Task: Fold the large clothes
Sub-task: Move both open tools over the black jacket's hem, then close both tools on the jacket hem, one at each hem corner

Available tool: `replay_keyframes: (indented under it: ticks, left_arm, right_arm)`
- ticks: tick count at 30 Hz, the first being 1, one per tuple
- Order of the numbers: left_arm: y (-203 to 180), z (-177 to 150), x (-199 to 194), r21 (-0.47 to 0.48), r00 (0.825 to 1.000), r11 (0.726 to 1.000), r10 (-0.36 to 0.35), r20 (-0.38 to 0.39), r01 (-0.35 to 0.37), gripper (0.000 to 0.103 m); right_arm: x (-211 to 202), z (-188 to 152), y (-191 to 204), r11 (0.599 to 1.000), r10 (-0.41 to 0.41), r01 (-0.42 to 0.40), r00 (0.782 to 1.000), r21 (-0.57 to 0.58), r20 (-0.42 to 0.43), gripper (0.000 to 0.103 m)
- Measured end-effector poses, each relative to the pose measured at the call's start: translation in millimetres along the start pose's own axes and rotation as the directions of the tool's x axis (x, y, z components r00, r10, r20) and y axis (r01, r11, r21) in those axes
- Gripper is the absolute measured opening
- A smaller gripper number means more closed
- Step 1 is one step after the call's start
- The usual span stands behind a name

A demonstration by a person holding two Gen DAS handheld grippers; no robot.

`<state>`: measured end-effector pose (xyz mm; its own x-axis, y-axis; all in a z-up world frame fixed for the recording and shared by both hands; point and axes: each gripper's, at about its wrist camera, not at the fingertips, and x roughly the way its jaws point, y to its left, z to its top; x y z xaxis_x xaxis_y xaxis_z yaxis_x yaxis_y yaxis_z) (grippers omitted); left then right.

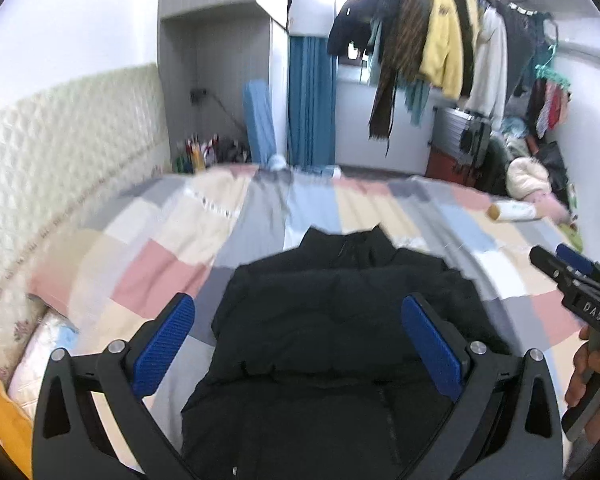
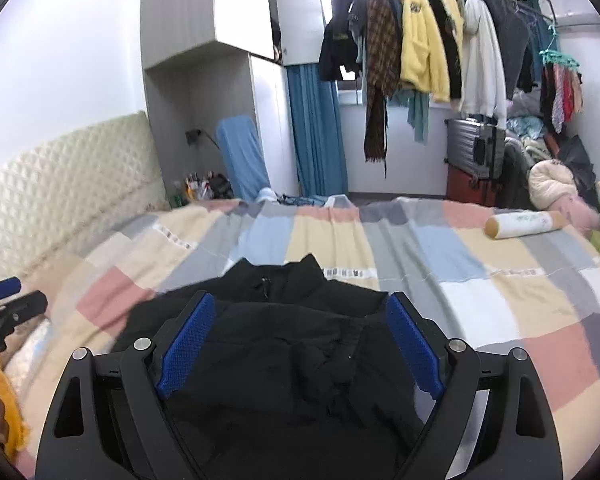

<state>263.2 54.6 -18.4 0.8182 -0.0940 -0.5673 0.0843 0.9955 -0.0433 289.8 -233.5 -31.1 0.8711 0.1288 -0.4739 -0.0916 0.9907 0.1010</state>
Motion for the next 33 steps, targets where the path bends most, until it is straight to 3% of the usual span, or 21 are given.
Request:
replay_keyframes:
  ticks: [5, 8, 12, 17, 24, 33]
  left_arm:
    - [-6.9, 9.1, -84.6, -0.002, 0.998, 1.000, -0.013, 0.064, 0.013, 0.103]
    - [-17.4, 4.7, -123.0, 0.022, 0.999, 1.000, 0.003, 0.054, -0.004, 0.103]
    - [-27.3, -13.0, -169.2, 0.030, 0.998, 1.000, 0.003, 0.066, -0.005, 0.103]
    - [-23.2, -48.6, -194.9, 0.001, 0.998, 0.998, -0.060, 0.022, 0.060, 0.103]
    - [-0.1, -109.9, -183.4, -0.049, 0.990, 0.991, -0.127, -0.069, 0.123, 0.103]
    - [51.2, -181.2, -114.8, -0.193, 0.954, 0.974, -0.164, -0.249, 0.117, 0.102]
  right_arm:
    - [-75.6, 13.4, 8.4, 1.000, 0.009, -0.009, 0.999, -0.003, 0.040, 0.087]
    - [-110.0, 11.8, 10.0, 0.999, 0.033, -0.033, 0.998, 0.004, 0.055, 0.087]
    - [-151.8, -8.7, 10.9, 0.999, 0.027, -0.027, 1.000, -0.028, 0.016, 0.087]
    - [-185.2, -46.3, -0.1, 0.998, 0.063, -0.064, 0.997, -0.014, -0.036, 0.087]
    - [-205.5, -108.4, -32.7, 0.993, 0.095, -0.083, 0.985, 0.086, -0.143, 0.087]
    - [-180.1, -179.9, -76.4, 0.963, 0.167, -0.083, 0.930, 0.256, -0.328, 0.087]
